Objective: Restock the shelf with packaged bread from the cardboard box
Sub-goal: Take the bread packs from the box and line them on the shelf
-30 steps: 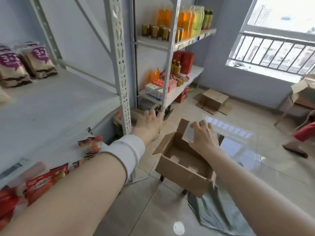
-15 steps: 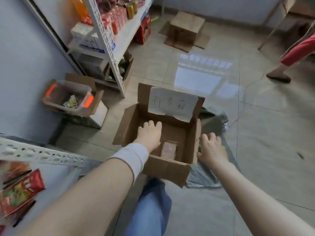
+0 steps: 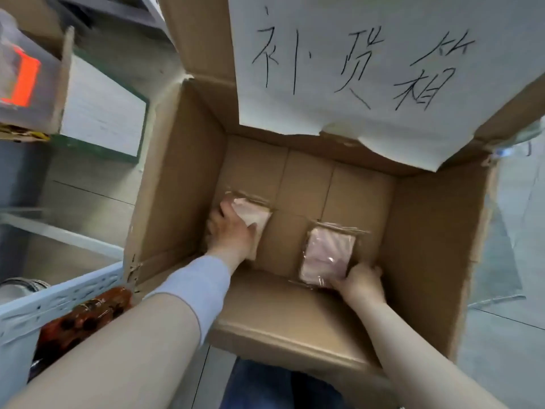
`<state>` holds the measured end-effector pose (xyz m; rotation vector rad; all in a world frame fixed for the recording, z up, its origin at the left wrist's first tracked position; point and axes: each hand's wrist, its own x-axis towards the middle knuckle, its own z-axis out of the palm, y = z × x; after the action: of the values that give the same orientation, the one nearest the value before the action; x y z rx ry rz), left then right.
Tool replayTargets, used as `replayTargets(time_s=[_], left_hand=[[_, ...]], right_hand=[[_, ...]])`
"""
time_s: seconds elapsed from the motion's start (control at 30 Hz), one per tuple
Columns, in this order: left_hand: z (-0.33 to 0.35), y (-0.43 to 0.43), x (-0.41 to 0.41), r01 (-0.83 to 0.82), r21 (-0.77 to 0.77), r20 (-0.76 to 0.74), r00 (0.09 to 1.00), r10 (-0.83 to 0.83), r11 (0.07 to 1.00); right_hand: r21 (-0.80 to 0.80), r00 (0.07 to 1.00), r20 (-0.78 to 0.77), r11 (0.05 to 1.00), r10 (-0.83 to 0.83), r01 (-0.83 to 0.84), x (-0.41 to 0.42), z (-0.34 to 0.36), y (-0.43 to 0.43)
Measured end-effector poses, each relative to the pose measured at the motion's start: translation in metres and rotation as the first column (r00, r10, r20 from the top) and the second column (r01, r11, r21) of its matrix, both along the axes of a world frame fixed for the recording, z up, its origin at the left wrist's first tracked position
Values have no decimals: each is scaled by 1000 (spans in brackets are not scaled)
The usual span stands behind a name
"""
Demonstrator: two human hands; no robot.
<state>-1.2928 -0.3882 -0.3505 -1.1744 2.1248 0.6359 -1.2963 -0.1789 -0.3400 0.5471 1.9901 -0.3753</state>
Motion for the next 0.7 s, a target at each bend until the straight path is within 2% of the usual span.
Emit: replayTargets(time_s=[0.07, 0.2, 0.4, 0.5, 0.57, 0.7], left_hand=[[-14, -4, -2, -3, -3, -48, 999, 3, 1000], [-12, -13, -3, -84, 44, -130, 987, 89, 995], [25, -17, -3, -307, 289, -38, 943, 332, 907], [68, -13, 6, -296, 435, -83, 927, 365, 851], [113, -10, 22, -264, 511, -175, 900, 399, 818], [225, -18, 72, -236, 490, -419, 781, 464, 839]], right_hand=[[25, 996, -24, 996, -90, 90, -2, -15, 1], [-5, 991, 31, 991, -134, 134, -4, -21, 7], [-124, 961, -50, 957, -271, 263, -7, 12, 11], [-184, 946, -146, 948, -288, 260, -7, 50, 17], [-230, 925, -223, 938, -309, 258, -3, 90, 21], [-421, 884, -312, 885, -347, 198, 20, 187, 22]])
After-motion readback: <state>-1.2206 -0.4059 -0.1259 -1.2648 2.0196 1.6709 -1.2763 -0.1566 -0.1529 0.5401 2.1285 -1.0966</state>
